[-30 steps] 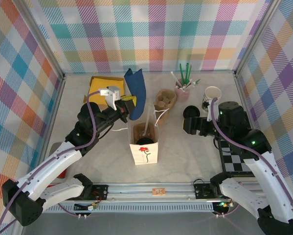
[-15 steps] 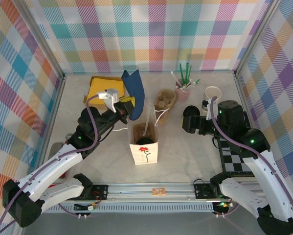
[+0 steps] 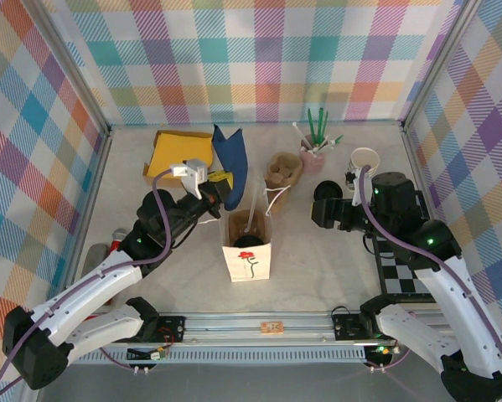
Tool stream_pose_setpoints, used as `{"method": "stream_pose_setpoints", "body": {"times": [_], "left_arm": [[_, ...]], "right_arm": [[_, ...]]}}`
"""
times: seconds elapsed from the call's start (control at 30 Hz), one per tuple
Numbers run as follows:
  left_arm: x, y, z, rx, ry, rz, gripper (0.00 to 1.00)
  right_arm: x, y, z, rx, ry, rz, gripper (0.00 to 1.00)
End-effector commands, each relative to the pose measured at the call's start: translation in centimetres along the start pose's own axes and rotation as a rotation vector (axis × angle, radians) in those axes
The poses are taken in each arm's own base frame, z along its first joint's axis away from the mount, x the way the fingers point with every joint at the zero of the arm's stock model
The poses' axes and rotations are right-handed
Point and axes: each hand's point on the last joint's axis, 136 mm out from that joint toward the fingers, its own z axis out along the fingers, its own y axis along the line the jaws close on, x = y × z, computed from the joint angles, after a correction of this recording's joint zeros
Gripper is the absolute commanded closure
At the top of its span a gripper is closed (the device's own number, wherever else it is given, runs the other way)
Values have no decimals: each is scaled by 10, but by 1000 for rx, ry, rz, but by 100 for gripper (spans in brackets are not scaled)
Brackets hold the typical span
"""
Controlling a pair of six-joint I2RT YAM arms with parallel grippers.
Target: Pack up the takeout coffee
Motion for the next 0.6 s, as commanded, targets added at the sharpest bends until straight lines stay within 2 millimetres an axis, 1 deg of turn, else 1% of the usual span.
{"method": "stream_pose_setpoints", "body": {"times": [0.0,0.27,0.57], "left_arm": [[-10,-6,-7,6,-49,29,100],[0,-3,-8,-4,-33,27,100],[7,-6,-8,-14,-17,53,100]], "right_arm": [[-3,4,1,-28,-14,6,20],[-4,5,0,-29,-16,7,20],[-4,6,0,-33,-15,9,20]]}}
